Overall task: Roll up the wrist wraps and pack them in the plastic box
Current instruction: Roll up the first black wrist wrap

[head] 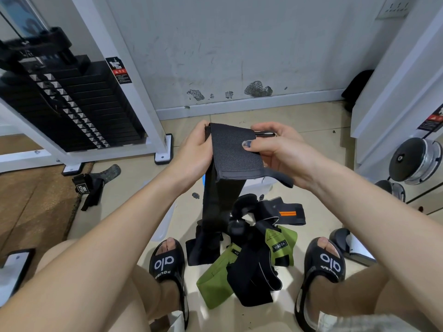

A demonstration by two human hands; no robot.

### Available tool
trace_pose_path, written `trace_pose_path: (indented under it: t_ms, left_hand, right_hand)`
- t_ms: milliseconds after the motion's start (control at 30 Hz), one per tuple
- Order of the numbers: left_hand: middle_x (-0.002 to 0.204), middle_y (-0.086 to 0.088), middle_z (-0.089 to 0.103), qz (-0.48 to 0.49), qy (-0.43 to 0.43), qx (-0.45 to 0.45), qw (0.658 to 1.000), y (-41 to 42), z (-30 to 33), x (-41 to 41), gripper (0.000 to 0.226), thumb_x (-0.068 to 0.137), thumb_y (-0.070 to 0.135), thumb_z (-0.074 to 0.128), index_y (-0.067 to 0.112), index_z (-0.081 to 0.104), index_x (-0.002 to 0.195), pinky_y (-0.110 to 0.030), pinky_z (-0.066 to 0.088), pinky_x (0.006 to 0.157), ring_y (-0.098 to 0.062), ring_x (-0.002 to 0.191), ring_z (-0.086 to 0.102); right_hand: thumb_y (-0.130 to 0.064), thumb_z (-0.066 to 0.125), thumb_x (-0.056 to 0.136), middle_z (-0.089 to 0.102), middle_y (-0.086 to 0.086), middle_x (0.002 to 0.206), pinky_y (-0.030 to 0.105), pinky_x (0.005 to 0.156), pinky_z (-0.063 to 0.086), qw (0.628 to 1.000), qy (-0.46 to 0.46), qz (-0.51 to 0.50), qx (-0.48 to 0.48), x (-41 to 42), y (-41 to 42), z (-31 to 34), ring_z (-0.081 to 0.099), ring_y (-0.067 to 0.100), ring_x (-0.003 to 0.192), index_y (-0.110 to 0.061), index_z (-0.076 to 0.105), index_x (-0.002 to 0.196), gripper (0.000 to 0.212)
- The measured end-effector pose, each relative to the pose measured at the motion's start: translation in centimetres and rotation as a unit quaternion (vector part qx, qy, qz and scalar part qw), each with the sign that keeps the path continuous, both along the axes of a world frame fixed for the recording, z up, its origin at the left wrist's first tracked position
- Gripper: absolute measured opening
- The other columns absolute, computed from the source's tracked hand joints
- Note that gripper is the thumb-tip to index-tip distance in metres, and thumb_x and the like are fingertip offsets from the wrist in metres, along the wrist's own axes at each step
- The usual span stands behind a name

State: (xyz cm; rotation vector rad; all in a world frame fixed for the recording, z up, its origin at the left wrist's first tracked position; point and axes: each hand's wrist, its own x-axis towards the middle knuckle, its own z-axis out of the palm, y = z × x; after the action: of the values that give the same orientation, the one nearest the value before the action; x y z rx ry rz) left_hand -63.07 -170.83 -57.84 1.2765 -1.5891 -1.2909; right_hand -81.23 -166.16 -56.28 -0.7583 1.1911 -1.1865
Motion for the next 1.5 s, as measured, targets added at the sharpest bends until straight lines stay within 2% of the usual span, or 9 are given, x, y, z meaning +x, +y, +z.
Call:
trace_pose_path:
  t_ms: [133, 233, 333, 433, 567, 700, 933, 1333, 1500]
  left_hand:
    - [0.108, 0.002, 0.074, 0.000, -0.019, -0.041, 0.999, -0.2, 0.1, 0.1, 0.014, 0.104, 0.033, 0.056, 0.025, 0.067, 0.107, -0.050, 0.054, 0.101, -0.026, 0.109, 0.067]
    - [0.079, 0.016, 0.065, -0.001, -0.016, -0.067, 0.998, -0.3, -0.1, 0.2, 0.012, 0.105, 0.026, 0.056, 0.033, 0.062, 0.097, -0.036, 0.049, 0.070, -0.013, 0.075, 0.058]
    - [0.061, 0.013, 0.052, -0.002, -0.007, -0.070, 0.998, -0.3, 0.0, 0.4, 0.025, 0.104, 0.015, 0.057, 0.037, 0.063, 0.115, -0.027, 0.039, 0.060, -0.012, 0.062, 0.045]
    - [0.080, 0.009, 0.063, 0.004, 0.005, -0.076, 0.997, -0.1, 0.4, 0.4, 0.028, 0.103, 0.012, 0.057, 0.037, 0.070, 0.109, -0.025, 0.045, 0.068, -0.009, 0.074, 0.054]
    - [0.096, -0.001, 0.072, 0.029, 0.054, 0.017, 0.998, 0.1, 0.2, -0.1, 0.014, 0.102, 0.014, 0.061, 0.024, 0.070, 0.102, -0.031, 0.046, 0.067, -0.016, 0.084, 0.062]
    - [0.096, -0.004, 0.070, 0.038, 0.064, 0.067, 0.995, 0.0, 0.0, -0.1, 0.010, 0.103, 0.017, 0.059, 0.013, 0.065, 0.111, -0.034, 0.045, 0.068, -0.019, 0.084, 0.062]
    - [0.091, 0.000, 0.072, 0.020, 0.074, 0.081, 0.994, 0.2, 1.1, 0.0, 0.017, 0.104, 0.016, 0.059, 0.009, 0.063, 0.119, -0.037, 0.051, 0.076, -0.017, 0.083, 0.065]
    - [0.090, 0.002, 0.069, -0.008, 0.092, 0.118, 0.989, 0.4, 1.8, 0.2, 0.013, 0.103, 0.017, 0.059, 0.025, 0.068, 0.101, -0.032, 0.045, 0.072, -0.017, 0.083, 0.061]
    - [0.090, 0.001, 0.069, -0.021, 0.153, 0.158, 0.975, 0.4, 1.9, 0.3, 0.018, 0.101, 0.010, 0.057, 0.018, 0.068, 0.113, -0.024, 0.051, 0.066, -0.015, 0.079, 0.063]
  right_hand:
    - [0.010, 0.065, 0.091, 0.071, 0.008, 0.091, 0.022, 0.057, 0.056, 0.997, -0.075, -0.023, 0.009, -0.3, 0.0, 0.4, 0.073, 0.012, 0.067, -0.004, 0.050, 0.134, 0.048]
    - [0.001, 0.066, 0.093, 0.074, 0.003, 0.084, 0.021, 0.056, 0.055, 0.996, -0.083, -0.011, 0.025, -0.5, 0.1, 0.6, 0.071, 0.010, 0.066, -0.004, 0.056, 0.130, 0.038]
    - [-0.011, 0.057, 0.101, 0.072, 0.002, 0.086, 0.021, 0.062, 0.057, 0.996, -0.084, 0.017, 0.027, -0.7, -0.2, 0.5, 0.071, 0.012, 0.072, -0.007, 0.065, 0.108, 0.011]
    - [-0.023, 0.041, 0.108, 0.073, 0.007, 0.089, 0.026, 0.070, 0.053, 0.991, -0.128, 0.008, 0.042, -1.0, -0.5, 0.4, 0.070, 0.018, 0.073, -0.009, 0.067, 0.101, 0.031]
    - [-0.009, 0.036, 0.103, 0.071, 0.011, 0.098, 0.020, 0.054, 0.053, 0.992, -0.128, 0.006, 0.015, -0.8, 0.0, 0.5, 0.070, 0.014, 0.068, 0.003, 0.065, 0.118, 0.035]
    - [0.006, 0.048, 0.095, 0.070, 0.012, 0.092, 0.028, 0.066, 0.059, 0.996, -0.075, 0.008, -0.047, -0.6, 0.3, 0.1, 0.068, 0.021, 0.076, 0.000, 0.057, 0.110, 0.018]
    - [-0.001, 0.046, 0.098, 0.066, 0.011, 0.095, 0.036, 0.067, 0.061, 0.997, -0.026, 0.014, -0.064, -0.6, 0.6, 1.0, 0.065, 0.024, 0.072, -0.012, 0.060, 0.100, 0.017]
    - [-0.005, 0.062, 0.097, 0.061, 0.010, 0.100, 0.022, 0.053, 0.051, 0.996, -0.021, 0.037, -0.073, -0.9, 0.6, 0.7, 0.062, 0.017, 0.063, -0.018, 0.063, 0.101, 0.014]
    - [0.001, 0.061, 0.096, 0.061, -0.002, 0.079, 0.020, 0.056, 0.051, 0.996, -0.029, 0.044, -0.078, -1.1, 0.5, 0.8, 0.057, 0.011, 0.058, -0.016, 0.063, 0.095, 0.017]
